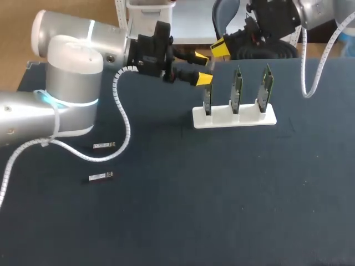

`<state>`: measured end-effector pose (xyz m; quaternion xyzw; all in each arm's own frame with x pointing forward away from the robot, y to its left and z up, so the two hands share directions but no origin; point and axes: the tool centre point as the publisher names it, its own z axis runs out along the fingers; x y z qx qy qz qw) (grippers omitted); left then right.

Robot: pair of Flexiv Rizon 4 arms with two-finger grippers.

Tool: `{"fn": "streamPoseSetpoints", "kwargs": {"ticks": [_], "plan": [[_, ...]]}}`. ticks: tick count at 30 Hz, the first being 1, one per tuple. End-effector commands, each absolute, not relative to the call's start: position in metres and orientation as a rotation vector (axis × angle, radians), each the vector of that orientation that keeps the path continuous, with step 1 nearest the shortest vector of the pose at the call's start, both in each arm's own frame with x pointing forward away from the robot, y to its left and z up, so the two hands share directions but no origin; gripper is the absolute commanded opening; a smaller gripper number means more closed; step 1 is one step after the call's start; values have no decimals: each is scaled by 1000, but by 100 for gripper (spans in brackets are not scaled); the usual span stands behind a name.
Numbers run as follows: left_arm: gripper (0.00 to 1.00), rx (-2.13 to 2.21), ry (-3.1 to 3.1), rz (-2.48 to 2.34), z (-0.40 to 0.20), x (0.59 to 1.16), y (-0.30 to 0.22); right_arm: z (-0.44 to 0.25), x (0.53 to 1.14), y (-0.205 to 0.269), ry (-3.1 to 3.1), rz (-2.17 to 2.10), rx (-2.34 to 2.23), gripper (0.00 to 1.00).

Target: Pick up the optical module with the left hand, and insert it into the network port with the right hand.

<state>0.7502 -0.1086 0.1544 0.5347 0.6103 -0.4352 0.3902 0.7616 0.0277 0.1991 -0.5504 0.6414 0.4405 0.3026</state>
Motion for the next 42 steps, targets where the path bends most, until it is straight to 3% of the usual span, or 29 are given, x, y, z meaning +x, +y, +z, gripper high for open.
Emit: {"fn": "streamPoseSetpoints", "kwargs": {"ticks": [1,42], "plan": [[100,1418,1619,-1036,155,752,-102,199,757,25,1699,1159,-1448,0],[100,1551,1810,-910,108,763,-87,199,748,16,1699,1132,-1463,0]]}}
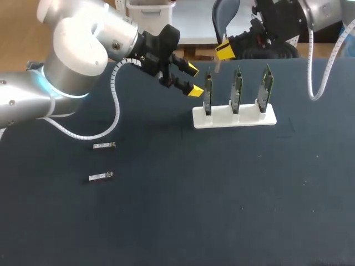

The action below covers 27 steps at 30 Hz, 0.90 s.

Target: Pick up the optical module with the left hand, and insert it into the network port with the right hand.

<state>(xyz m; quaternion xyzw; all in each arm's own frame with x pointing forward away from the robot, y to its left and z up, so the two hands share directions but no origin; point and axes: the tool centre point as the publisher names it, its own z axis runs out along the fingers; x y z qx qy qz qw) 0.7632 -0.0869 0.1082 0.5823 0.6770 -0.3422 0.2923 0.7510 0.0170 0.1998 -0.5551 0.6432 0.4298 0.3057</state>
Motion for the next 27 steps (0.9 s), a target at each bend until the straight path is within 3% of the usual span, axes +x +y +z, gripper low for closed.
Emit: {"fn": "streamPoseSetpoints", "kwargs": {"ticks": [1,27], "plan": [[100,1550,1815,-906,107,763,-87,199,748,16,1699,1131,-1463,0],[100,1559,1805,-925,106,763,-89,192,755,33,1663,1023,-1587,0]]}}
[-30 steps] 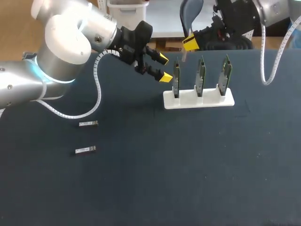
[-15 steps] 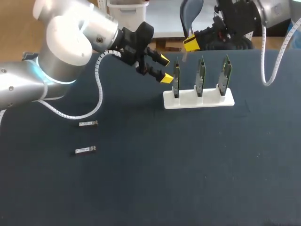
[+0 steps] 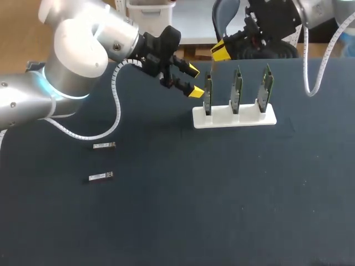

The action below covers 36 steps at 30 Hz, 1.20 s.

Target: Pick up the optical module with the left hand, and insert it into the network port with the right hand.

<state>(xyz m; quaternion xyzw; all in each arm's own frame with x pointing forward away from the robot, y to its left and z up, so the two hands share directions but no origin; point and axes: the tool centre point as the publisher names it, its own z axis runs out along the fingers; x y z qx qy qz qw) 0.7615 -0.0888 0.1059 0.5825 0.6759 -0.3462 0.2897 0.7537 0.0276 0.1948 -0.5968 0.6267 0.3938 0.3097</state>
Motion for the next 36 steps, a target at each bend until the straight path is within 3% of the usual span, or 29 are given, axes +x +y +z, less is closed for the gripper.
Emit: {"fn": "streamPoseSetpoints", "kwargs": {"ticks": [1,36], "plan": [[100,1559,1805,-925,106,763,-89,191,755,33,1668,1011,-1590,0],[100,1559,1805,-925,106,763,-89,175,766,37,1720,912,-1621,0]]}}
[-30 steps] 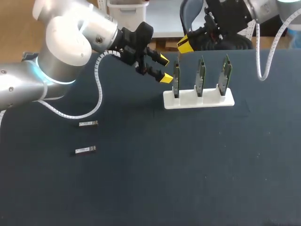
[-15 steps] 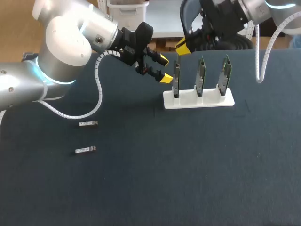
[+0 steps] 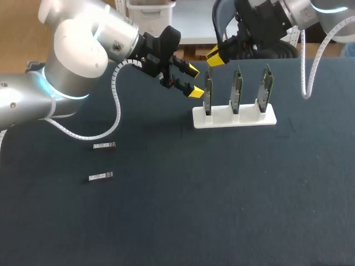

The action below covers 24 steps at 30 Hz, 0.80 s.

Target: Pick up the optical module with the left hand, and insert it into the network port with the right hand.

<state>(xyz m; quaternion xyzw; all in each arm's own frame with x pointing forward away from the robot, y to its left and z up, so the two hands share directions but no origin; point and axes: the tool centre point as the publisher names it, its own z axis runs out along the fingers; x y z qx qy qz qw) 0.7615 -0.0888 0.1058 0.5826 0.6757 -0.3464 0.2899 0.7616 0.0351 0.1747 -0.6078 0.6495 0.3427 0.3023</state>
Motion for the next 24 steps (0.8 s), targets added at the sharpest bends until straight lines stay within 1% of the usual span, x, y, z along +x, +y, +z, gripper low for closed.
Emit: {"fn": "streamPoseSetpoints", "kwargs": {"ticks": [1,24], "plan": [[100,1559,1805,-925,106,763,-89,175,767,38,1720,910,-1624,0],[100,1559,1805,-925,106,763,-89,167,768,37,1723,881,-1661,0]]}}
